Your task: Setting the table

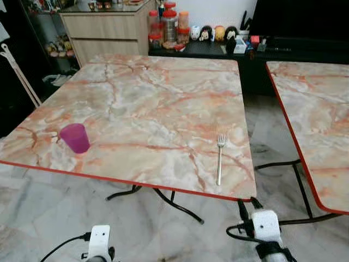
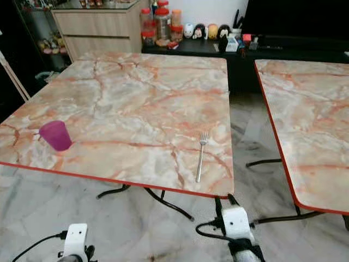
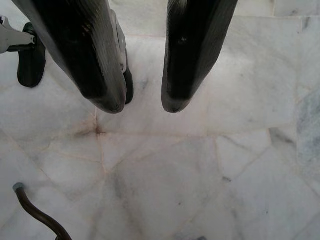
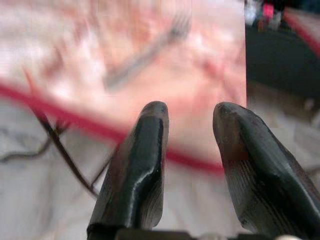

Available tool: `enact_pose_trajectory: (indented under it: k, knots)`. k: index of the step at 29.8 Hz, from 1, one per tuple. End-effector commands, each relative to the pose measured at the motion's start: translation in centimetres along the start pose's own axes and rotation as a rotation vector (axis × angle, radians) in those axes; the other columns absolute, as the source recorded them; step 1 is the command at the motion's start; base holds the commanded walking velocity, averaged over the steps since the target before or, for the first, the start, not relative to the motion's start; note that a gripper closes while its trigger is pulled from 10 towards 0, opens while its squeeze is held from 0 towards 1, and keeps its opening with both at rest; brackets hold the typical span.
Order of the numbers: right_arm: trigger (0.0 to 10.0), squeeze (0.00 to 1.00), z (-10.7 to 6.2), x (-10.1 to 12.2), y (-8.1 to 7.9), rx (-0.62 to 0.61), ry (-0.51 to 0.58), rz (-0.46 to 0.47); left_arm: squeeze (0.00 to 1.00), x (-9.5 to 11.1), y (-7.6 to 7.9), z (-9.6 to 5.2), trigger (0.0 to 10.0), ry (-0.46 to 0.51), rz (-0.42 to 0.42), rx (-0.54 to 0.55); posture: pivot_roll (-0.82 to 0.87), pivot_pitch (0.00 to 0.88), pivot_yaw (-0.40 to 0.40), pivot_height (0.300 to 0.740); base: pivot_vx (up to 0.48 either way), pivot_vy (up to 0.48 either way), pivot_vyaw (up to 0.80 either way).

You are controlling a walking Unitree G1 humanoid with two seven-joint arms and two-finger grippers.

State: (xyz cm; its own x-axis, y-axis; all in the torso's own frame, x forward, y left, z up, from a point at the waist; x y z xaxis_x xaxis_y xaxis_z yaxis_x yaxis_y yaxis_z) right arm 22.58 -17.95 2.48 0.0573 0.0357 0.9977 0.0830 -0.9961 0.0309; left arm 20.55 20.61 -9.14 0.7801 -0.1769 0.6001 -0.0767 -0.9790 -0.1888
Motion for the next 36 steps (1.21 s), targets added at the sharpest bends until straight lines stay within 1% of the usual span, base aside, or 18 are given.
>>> enact_pose_trajectory:
  k: [1,3,6,11,12,15,16,17,18,20,21,22,24,26,31,36]
  knots:
    - [10.0,0.00,0.1,0.6,-0.4,0.015,0.009,0.009,0.00,-0.5,-0.2,-0.1,10.0,-0.021,0.009,-0.003,-0.05,0.000,0.027,0.740,0.000,0.000,0.00]
    - [10.0,0.00,0.3,1.4,-0.5,0.021,0.025,0.010,0.00,-0.7,-0.2,-0.1,10.0,-0.024,0.010,-0.001,-0.05,0.000,0.026,0.740,0.000,0.000,0.00]
    - [10.0,0.00,0.5,1.7,-0.4,0.007,0.028,0.017,0.00,-0.7,-0.3,-0.1,10.0,-0.025,0.009,0.001,-0.05,0.000,0.026,0.740,0.000,0.000,0.00]
    - [10.0,0.00,1.8,2.6,-0.1,-0.033,0.034,0.041,0.00,-0.6,-0.2,-0.1,10.0,-0.023,0.007,0.002,-0.05,0.000,0.029,0.740,0.000,0.000,0.00]
    - [10.0,0.00,2.7,2.9,0.1,-0.056,0.035,0.055,0.00,-0.5,-0.2,-0.1,10.0,-0.020,0.006,0.002,-0.05,0.000,0.030,0.740,0.000,0.000,0.00]
    - [10.0,0.00,3.8,3.4,0.1,-0.075,0.044,0.092,0.00,-0.3,0.0,0.0,10.0,-0.018,0.006,0.002,-0.06,0.000,0.032,0.740,0.000,0.000,0.00]
    - [10.0,0.00,4.5,3.6,0.0,-0.084,0.048,0.097,0.00,-0.3,0.0,0.0,10.0,-0.016,0.004,0.002,-0.06,0.000,0.035,0.740,0.000,0.000,0.00]
    - [10.0,0.00,5.6,4.1,-0.3,-0.086,0.060,0.123,0.00,-0.1,0.1,0.0,10.0,-0.013,0.003,0.001,-0.05,0.000,0.035,0.740,0.000,0.000,0.00]
    - [10.0,0.00,5.9,4.3,-0.4,-0.084,0.063,0.133,0.00,-0.1,0.1,0.0,10.0,-0.012,0.003,0.001,-0.05,0.000,0.035,0.740,0.000,0.000,0.00]
    - [10.0,0.00,7.3,5.2,-1.2,-0.077,0.084,0.176,0.00,0.1,0.1,0.1,10.0,-0.009,0.001,0.003,-0.05,0.000,0.032,0.740,0.000,0.000,0.00]
    - [10.0,0.00,7.7,5.4,-1.5,-0.074,0.084,0.190,0.00,0.1,0.1,0.1,10.0,-0.007,0.000,0.005,-0.05,0.000,0.032,0.740,0.000,0.000,0.00]
    - [10.0,0.00,7.7,5.4,-1.5,-0.074,0.084,0.190,0.00,0.1,0.1,0.1,10.0,-0.007,0.000,0.005,-0.05,0.000,0.032,0.740,0.000,0.000,0.00]
    - [10.0,0.00,8.4,5.7,-2.3,-0.060,0.081,0.202,0.00,0.2,0.1,0.1,10.0,-0.005,-0.003,0.009,-0.05,0.000,0.029,0.740,0.000,0.000,0.00]
    - [10.0,0.00,9.4,6.1,-3.6,-0.033,0.076,0.215,0.00,0.2,0.0,0.1,10.0,-0.004,-0.007,0.014,-0.04,0.000,0.024,0.740,0.000,0.000,0.00]
    - [10.0,0.00,9.6,5.9,-4.2,-0.023,0.065,0.210,0.00,0.2,0.1,0.1,10.0,-0.005,-0.011,0.017,-0.04,0.000,0.022,0.740,0.155,0.000,0.00]
    - [10.0,0.00,9.7,5.9,-4.0,-0.041,0.065,0.222,0.00,0.1,0.1,0.0,10.0,-0.007,-0.012,0.016,-0.04,0.000,0.023,0.740,0.269,0.000,0.00]
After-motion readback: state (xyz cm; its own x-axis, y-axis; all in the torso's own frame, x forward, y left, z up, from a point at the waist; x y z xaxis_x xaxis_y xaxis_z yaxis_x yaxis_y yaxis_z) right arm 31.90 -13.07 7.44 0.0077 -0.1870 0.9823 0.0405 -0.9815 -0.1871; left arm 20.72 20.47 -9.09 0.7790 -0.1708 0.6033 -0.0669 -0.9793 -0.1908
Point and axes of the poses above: a point about 5 cm out from each wrist's last joint towards the gripper, its own z axis pointing out of the wrist towards the gripper, its own x axis along the axis of the wrist's last joint, y = z × x, the point moved 2 cm from there along z, pointing out of the wrist towards the gripper, and after that the axes turned 12 degrees about z, right-handed, at the moved point
